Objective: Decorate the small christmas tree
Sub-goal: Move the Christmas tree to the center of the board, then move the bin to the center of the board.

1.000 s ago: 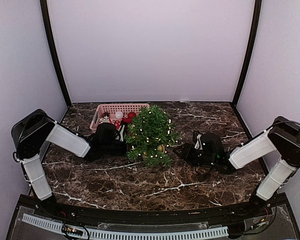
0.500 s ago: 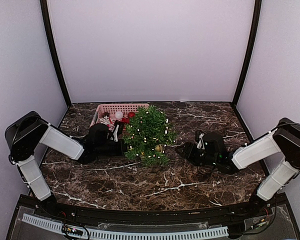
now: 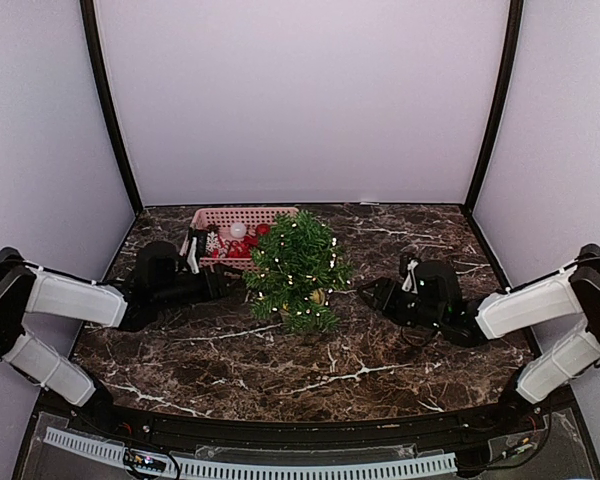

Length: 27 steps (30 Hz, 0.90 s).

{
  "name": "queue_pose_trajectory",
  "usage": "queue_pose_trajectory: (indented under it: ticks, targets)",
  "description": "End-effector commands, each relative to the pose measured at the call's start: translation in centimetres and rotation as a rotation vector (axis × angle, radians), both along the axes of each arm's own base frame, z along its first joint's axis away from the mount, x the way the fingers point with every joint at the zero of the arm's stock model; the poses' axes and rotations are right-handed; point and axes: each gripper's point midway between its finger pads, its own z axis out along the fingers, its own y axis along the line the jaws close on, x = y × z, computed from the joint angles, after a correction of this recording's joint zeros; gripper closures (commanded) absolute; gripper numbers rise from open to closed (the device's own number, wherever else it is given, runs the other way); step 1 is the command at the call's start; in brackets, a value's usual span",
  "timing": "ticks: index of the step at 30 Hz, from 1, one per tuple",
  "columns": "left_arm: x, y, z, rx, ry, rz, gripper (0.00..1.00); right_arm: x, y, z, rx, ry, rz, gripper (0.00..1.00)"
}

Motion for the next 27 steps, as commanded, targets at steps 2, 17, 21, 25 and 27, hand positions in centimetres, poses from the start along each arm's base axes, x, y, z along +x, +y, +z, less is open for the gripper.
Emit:
queue_pose_trajectory:
  ticks: [2,17,21,25,27]
  targets:
    - [0.1,5.5,0.6,0.138,0.007,0.126,0.31,0.4,-2.0,0.9,-0.057,-0.051,-0.058,0.36]
    - [11.4,13.8,5.3,0.389,0.034,0.268,0.31,1.7,-3.2,3.3,-0.116,-0.106,-0.093,0.35]
    - [15.3,15.5,4.1,0.439,0.069,0.300,0.36,1.9,-3.4,3.1,-0.135,-0.099,-0.104,0.34]
    - [18.5,16.7,0.8,0.500,0.151,0.310,0.40,2.2,-3.7,3.1,-0.148,-0.085,-0.118,0.34]
    - [20.1,16.9,1.1,0.512,0.138,0.316,0.41,2.3,-3.9,3.6,-0.156,-0.090,-0.128,0.34]
